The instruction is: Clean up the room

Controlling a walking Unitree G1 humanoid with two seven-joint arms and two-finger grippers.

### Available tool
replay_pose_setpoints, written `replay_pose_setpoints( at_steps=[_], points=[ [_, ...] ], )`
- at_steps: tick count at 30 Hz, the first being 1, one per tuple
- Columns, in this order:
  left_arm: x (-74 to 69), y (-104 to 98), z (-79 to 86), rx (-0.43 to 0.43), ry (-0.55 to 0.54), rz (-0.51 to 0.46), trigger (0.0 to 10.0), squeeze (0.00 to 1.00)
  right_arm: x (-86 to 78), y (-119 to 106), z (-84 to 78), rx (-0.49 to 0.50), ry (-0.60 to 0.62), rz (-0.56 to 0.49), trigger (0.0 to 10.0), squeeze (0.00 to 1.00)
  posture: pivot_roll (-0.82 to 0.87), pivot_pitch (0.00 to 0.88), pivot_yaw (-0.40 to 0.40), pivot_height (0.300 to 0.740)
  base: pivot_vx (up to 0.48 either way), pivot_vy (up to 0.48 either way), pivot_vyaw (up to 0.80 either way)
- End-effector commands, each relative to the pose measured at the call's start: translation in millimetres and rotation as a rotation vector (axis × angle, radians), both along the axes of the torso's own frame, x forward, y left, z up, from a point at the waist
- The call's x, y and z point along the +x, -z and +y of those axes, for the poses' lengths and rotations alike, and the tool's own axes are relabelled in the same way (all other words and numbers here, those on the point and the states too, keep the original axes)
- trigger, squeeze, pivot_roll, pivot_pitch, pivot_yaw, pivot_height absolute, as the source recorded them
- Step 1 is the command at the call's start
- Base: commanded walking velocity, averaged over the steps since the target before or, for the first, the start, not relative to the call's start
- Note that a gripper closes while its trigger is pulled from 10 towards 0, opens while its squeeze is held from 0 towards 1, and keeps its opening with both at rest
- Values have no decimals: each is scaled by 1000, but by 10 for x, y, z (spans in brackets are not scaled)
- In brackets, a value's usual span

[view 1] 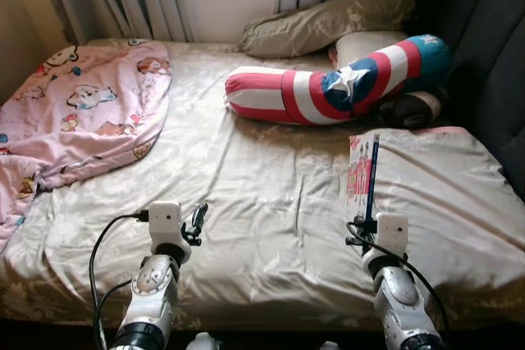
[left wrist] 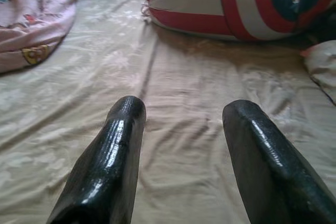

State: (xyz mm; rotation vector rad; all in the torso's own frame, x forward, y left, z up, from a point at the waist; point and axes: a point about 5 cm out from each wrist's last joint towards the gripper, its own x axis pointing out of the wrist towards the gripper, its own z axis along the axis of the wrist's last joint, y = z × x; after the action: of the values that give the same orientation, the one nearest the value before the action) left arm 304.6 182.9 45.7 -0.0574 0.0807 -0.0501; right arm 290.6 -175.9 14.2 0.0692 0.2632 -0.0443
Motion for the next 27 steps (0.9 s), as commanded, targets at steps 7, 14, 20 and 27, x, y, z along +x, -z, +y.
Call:
replay_pose_setpoints(
  at_steps=[7,14,20,27],
  points=[
    [7,-6,-30,-3,20,0,10000,0,33,-49,1,1,4,-29,10000,0,34,24,-27,666,0,0,0],
    [5,-4,-29,-1,22,2,10000,0,31,-25,9,-4,3,-6,10000,0,35,29,-26,649,0,0,0],
    [5,-4,-30,-2,22,2,10000,0,19,-32,13,-3,-6,-23,10000,0,36,33,-27,649,0,0,0],
    [4,-3,-29,-3,22,4,10000,0,15,-19,23,-11,-16,-13,10000,0,34,40,-28,649,0,0,0]
  ],
)
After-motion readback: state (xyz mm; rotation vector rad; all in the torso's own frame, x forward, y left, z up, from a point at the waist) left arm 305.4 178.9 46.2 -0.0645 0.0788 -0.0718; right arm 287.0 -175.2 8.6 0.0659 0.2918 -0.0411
